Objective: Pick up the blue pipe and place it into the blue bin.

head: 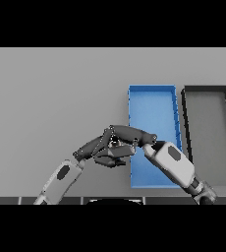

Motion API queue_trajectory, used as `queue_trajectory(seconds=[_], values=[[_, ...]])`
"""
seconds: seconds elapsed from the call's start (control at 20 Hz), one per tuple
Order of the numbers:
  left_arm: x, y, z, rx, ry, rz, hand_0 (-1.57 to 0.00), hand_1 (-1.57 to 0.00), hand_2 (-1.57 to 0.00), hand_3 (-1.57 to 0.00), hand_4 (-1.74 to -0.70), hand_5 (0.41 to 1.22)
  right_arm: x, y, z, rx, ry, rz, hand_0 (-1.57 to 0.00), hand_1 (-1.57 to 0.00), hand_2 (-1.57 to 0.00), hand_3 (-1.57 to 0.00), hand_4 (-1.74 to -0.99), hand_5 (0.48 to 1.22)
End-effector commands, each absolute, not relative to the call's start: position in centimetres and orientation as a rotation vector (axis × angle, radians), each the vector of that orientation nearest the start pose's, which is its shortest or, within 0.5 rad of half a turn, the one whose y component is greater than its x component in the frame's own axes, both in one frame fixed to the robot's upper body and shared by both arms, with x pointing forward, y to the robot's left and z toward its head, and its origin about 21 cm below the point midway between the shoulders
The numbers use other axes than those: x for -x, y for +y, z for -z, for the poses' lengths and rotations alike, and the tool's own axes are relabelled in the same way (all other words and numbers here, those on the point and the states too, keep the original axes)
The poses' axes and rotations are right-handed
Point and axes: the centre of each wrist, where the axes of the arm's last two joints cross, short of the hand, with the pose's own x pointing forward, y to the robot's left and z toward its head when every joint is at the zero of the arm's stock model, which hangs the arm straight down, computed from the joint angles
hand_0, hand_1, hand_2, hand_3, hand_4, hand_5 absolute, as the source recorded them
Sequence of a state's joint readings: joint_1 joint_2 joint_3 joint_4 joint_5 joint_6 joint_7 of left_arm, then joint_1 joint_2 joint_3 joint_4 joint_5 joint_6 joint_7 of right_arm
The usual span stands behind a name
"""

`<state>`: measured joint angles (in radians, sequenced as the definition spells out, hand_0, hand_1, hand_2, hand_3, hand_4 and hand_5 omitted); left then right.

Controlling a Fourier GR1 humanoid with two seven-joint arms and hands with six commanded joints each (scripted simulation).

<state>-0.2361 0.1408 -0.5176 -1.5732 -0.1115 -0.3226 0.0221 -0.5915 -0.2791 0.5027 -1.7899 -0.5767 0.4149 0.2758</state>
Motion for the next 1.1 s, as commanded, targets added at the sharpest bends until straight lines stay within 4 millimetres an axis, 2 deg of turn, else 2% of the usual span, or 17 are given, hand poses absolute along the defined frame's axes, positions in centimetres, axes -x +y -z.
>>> queue_trajectory(seconds=[0.0, 0.2, 0.4, 0.5, 0.6, 0.65, 0.8, 0.9, 1.05], values=[[-26.1, 11.5, -4.0, 0.433, -1.564, 0.991, -0.01, -0.01, -0.01, -0.01, -0.91, 0.541, -28.0, -10.4, -18.4, -0.962, -1.599, -1.074, -1.57, -1.57, -1.57, -1.57, -1.541, 1.221], [-25.9, 11.5, -3.8, 0.418, -1.520, 0.994, 0.00, 0.00, 0.00, 0.00, -0.92, 0.507, -28.7, -11.1, -22.4, -1.036, -1.557, -0.969, -1.57, -1.57, -1.57, -1.57, -1.659, 1.221], [-25.6, 11.3, -4.2, 0.424, -1.511, 1.006, 0.00, 0.00, 0.00, 0.00, -0.92, 0.503, -30.1, -12.8, -28.3, -1.131, -1.628, -0.828, -1.57, -1.57, -1.57, -1.57, -1.707, 1.141], [-25.6, 11.7, -4.2, 0.429, -1.524, 1.009, 0.00, 0.00, 0.00, 0.00, -0.91, 0.502, -31.2, -13.4, -30.8, -1.078, -1.727, -0.808, -1.57, -1.57, -1.57, -1.57, -1.720, 1.127], [-25.6, 11.4, -3.9, 0.423, -1.524, 1.018, 0.00, 0.00, 0.00, 0.00, -0.91, 0.499, -31.9, -14.3, -32.7, -1.026, -1.790, -0.739, -1.57, -1.57, -1.57, -1.57, -1.727, 1.113], [-25.9, 11.5, -4.1, 0.413, -1.524, 1.016, 0.00, 0.00, 0.00, 0.00, -0.90, 0.495, -32.8, -14.7, -33.9, -0.961, -1.818, -0.688, -1.57, -1.57, -1.57, -1.57, -1.730, 1.110], [-25.4, 12.2, -3.9, 0.447, -1.533, 1.005, 0.00, 0.00, 0.00, 0.00, -0.91, 0.491, -35.9, -17.2, -33.8, -0.798, -1.830, -0.552, -1.57, -1.57, -1.57, -1.57, -1.735, 1.131], [-25.4, 12.2, -4.0, 0.450, -1.537, 0.990, 0.00, 0.00, 0.00, 0.00, -0.91, 0.487, -37.4, -18.6, -32.7, -0.668, -1.794, -0.514, -1.57, -1.57, -1.57, -1.57, -1.737, 1.135], [-25.3, 12.7, -4.2, 0.441, -1.529, 0.987, 0.00, 0.00, 0.00, 0.00, -0.90, 0.489, -39.0, -21.0, -28.8, -0.555, -1.679, -0.387, -1.57, -1.57, -1.57, -1.57, -1.739, 1.120]])
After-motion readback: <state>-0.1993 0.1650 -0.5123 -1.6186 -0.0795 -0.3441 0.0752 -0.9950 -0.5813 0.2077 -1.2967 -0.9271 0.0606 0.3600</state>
